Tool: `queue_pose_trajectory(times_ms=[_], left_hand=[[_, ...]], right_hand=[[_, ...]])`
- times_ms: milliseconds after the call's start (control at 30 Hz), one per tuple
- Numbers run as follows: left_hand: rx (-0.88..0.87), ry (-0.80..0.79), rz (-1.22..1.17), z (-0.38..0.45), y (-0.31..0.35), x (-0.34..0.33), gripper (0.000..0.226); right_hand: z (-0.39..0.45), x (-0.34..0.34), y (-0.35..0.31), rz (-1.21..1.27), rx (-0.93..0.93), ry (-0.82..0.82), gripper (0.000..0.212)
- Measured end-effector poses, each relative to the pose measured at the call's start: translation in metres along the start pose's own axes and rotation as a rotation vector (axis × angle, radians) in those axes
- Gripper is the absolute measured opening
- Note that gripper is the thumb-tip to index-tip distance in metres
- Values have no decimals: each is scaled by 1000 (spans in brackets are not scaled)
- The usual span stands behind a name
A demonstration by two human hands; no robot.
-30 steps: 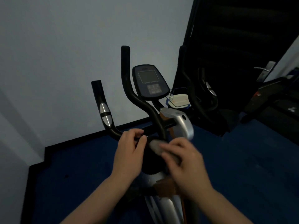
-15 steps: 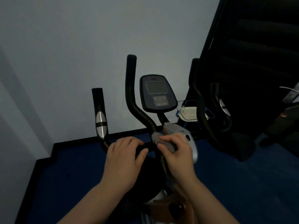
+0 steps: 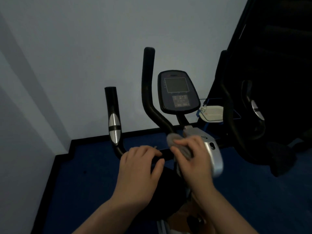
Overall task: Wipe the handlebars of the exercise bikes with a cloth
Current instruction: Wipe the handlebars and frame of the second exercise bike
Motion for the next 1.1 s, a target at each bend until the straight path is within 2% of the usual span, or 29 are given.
queue_pose_trajectory(times_ms=[67, 200, 300, 400, 467, 533, 633, 733, 800, 933, 1100], left_hand=[[-2, -21, 15, 1, 0, 0, 36], [-87, -52, 2, 6, 3, 6, 32], [-98, -31, -117, 20, -7, 23, 29], [-93, 178, -211, 53, -27, 48, 20], [-127, 346, -178, 82, -40, 61, 22], [-145, 433, -120, 111, -51, 68, 28], [-94, 400, -83, 145, -69, 64, 30], [-20, 303, -168, 157, -86, 49, 30], [-18, 359, -207, 158, -89, 43, 25], [20, 459, -265, 160, -85, 37, 22], [20, 418, -282, 159, -88, 40, 30]], right_hand=[[0, 1, -3, -19, 17, -23, 17], [61, -35, -25, -13, 48, -147, 7], [63, -37, -22, -13, 45, -142, 8], [33, -16, -9, -29, 46, -74, 18], [44, -25, -12, -42, 75, -77, 21], [71, -48, -27, -63, 131, -95, 16], [87, -65, -38, -93, 191, -149, 11], [64, -45, -19, -140, 217, -162, 16], [63, -42, -17, -127, 215, -150, 21], [98, -84, -45, -83, 246, -146, 23], [99, -80, -35, -126, 208, -176, 17]])
Point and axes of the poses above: each hand's wrist, its own z-axis towards the middle knuckle, its own x-axis out of the back of the hand, y = z × x, the point moved 2 cm from there along z, towards the middle knuckle, and after that the axes turned 13 degrees about y, right-handed, at the moved point
